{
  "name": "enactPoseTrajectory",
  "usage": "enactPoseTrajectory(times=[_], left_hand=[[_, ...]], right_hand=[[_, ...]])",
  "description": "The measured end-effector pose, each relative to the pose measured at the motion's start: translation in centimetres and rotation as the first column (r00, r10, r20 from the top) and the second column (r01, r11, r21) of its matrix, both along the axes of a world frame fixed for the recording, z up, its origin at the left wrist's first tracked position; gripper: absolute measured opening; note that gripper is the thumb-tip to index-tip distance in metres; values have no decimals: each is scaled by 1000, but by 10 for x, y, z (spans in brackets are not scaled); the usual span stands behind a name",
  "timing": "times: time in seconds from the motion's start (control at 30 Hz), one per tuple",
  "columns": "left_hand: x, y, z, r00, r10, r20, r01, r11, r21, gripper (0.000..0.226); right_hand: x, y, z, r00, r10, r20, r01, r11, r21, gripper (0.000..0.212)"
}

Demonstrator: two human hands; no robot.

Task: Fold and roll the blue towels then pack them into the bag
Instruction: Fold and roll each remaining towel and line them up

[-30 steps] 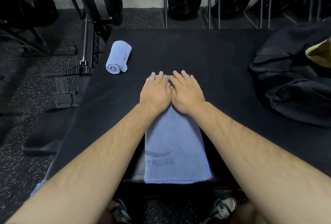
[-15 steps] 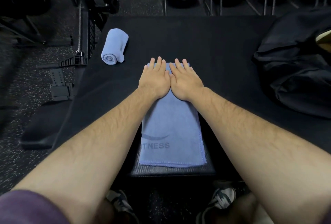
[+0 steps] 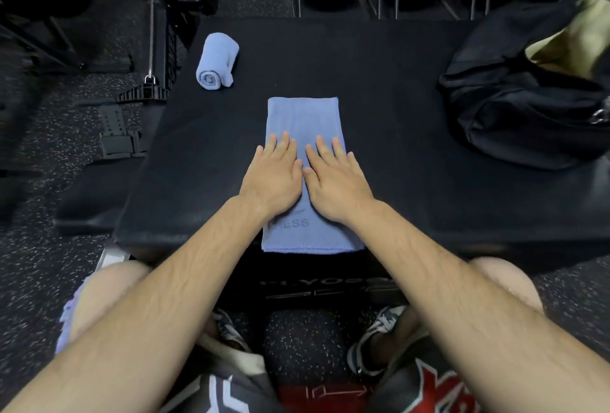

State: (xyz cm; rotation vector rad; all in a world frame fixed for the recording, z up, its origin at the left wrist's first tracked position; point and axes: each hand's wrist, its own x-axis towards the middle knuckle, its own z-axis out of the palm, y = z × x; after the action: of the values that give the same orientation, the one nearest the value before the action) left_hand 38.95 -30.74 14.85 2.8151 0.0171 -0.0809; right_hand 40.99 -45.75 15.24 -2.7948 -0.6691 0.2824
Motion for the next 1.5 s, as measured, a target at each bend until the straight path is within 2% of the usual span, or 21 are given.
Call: enactPoseTrajectory(times=[0.1,0.33,0.5,0.63,0.7,0.83,0.9,1.0,1.2,1.33,1.43,1.5], left_hand=[[-37,-9,-4,1000,-18,-11,18,1000,-1,57],[-86,-20,-16,996,-7,86,10,1000,-23,57],[-111,-20,-29,978,-29,206,37,999,-37,56],[-139,-12,-49,918,-92,386,96,995,8,60],[-146,-6,-57,887,-148,438,144,989,43,63],[-145,-1,-56,770,-160,617,214,977,-14,37],[-144,1,-51,741,-148,655,220,975,-29,31],[-144,6,-45,769,-130,626,209,977,-54,26],[-129,27,-12,862,-204,463,271,959,-82,19],[-117,33,-4,902,-187,390,257,957,-135,22],[-118,26,-10,920,-86,382,191,950,-247,22],[-118,22,-11,930,-3,367,154,911,-382,20]], right_hand=[[-26,-9,-4,1000,10,2,-10,1000,-12,58],[-72,-27,-9,996,48,77,-46,999,-30,58],[-91,-50,-19,980,121,159,-137,986,93,54],[-95,-80,-38,907,215,363,-301,933,200,55],[-93,-90,-47,868,181,463,-326,909,257,50],[-91,-92,-46,821,136,554,-349,888,299,42],[-91,-92,-43,819,139,557,-360,880,309,35],[-91,-96,-36,832,120,541,-349,872,343,23],[-67,-101,-12,906,241,348,-341,903,263,24],[-55,-95,-2,942,230,245,-300,903,307,29],[-56,-97,-2,976,149,159,-199,905,376,20],[-55,-98,-3,971,154,180,-214,896,389,7]])
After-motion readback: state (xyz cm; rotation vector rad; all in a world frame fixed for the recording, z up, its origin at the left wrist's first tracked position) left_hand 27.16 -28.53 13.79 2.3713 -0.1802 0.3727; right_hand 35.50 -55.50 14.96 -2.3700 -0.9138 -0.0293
